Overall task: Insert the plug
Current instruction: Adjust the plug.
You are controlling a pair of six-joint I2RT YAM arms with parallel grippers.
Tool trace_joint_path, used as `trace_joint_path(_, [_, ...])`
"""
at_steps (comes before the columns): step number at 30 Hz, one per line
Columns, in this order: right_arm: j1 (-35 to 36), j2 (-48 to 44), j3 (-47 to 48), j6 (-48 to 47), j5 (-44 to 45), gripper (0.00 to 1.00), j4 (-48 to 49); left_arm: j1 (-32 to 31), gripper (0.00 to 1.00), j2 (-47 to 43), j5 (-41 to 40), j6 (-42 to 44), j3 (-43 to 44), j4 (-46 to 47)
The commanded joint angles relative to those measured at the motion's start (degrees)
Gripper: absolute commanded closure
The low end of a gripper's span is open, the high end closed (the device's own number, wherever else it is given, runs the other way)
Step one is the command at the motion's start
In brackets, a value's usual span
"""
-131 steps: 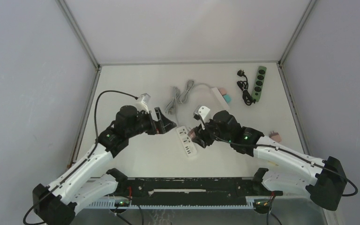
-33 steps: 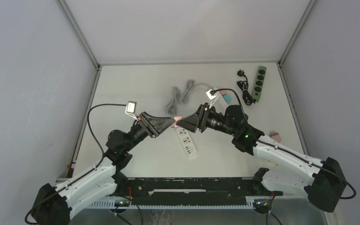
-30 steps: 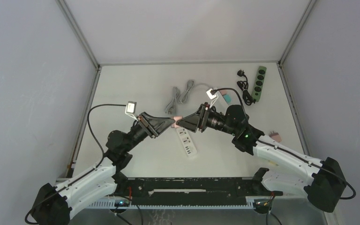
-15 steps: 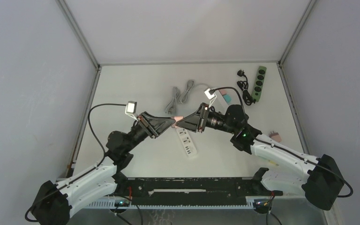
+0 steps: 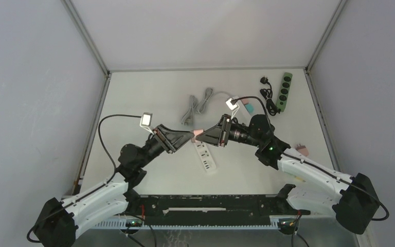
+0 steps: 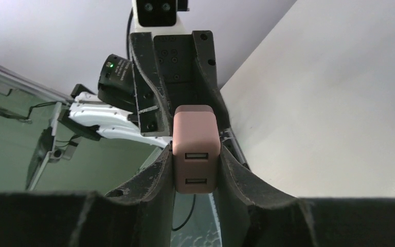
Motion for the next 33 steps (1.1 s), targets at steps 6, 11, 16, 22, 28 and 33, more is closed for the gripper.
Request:
trace_joint_path(6, [-4.65, -3.74, 0.35, -5.28, 2.07, 1.0, -7.01, 2.45, 0.33, -4.71, -11.27, 10.39, 0.27, -21.55])
trace_joint_path(11, [-6.58, -3.71, 1.82, -8.17, 3.63, 1.0, -14.13, 4.76, 0.24, -3.69, -13.89, 12.43, 1.98, -30.03])
trace_joint_path(16, [-7.13, -3.03, 4.43, -11.23, 6.56, 1.0, -21.0, 6.35, 0.22, 1.4, -13.27, 12.99, 4.02, -33.82])
trace_joint_path(22, [-7.23, 0.52, 9.91, -15.25, 9.54, 1.0, -31.0, 7.27, 0.23, 9.95, -10.08, 12.82, 6.14, -33.82])
trace_joint_path(28, [-6.61, 4.45, 14.54, -18.56, 13.47, 1.0, -38.61, 7.36, 0.24, 17.11, -7.82, 12.44, 8.66, -34.03])
trace_joint_path(33, [-4.88, 8.61, 19.1, -21.63, 19.79, 1.0, -45.07, 7.53, 0.27, 23.4, -7.62, 11.76, 10.62, -33.87])
